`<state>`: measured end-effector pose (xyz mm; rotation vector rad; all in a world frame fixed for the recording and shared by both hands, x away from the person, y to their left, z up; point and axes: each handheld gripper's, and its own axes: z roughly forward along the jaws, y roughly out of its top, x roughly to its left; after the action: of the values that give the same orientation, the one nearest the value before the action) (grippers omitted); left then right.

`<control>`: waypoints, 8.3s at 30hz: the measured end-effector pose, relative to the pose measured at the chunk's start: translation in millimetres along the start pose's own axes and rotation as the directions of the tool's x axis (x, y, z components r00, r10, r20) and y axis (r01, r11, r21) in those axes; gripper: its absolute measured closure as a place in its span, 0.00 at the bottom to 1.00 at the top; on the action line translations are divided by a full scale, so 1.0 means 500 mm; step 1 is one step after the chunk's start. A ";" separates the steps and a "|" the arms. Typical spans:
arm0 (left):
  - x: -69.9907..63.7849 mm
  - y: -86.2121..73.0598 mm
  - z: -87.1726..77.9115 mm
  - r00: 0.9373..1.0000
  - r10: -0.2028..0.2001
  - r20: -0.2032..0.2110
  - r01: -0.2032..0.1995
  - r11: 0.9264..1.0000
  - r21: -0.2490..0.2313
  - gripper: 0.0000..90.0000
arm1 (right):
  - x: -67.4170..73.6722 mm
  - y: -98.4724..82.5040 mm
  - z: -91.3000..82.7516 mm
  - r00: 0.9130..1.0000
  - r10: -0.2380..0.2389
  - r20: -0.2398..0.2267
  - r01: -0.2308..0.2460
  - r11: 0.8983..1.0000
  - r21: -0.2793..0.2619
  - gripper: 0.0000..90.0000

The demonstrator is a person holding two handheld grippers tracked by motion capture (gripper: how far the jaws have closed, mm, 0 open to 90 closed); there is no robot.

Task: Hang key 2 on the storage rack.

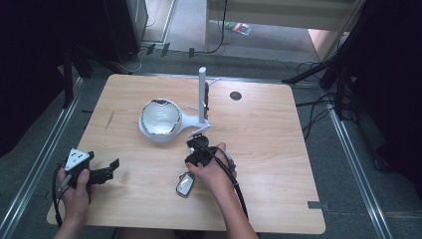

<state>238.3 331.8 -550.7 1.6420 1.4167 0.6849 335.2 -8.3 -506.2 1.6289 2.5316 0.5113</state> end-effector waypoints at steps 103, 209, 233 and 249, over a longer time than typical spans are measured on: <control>-0.002 0.000 0.000 1.000 0.012 0.000 -0.012 1.000 0.003 0.02 | -0.175 0.001 -0.102 0.901 -0.020 -0.433 -0.290 0.715 -0.636 0.84; -0.005 0.000 0.001 1.000 0.021 -0.005 -0.021 1.000 0.004 0.02 | -0.348 -0.239 -0.120 0.983 0.134 0.125 -0.017 0.744 -0.668 0.00; -0.006 -0.001 -0.001 1.000 0.027 -0.015 -0.027 1.000 0.000 0.02 | -0.428 -0.343 -0.113 0.970 0.214 0.113 -0.087 0.744 -0.663 0.00; -0.005 -0.002 -0.003 1.000 0.021 -0.014 -0.021 1.000 0.000 0.02 | -0.472 -0.405 -0.123 0.960 0.243 0.138 -0.098 0.754 -0.649 0.00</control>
<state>236.0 329.6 -550.3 1.6570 1.4107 0.7096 245.2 -310.5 -538.6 1.5293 1.7577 1.0187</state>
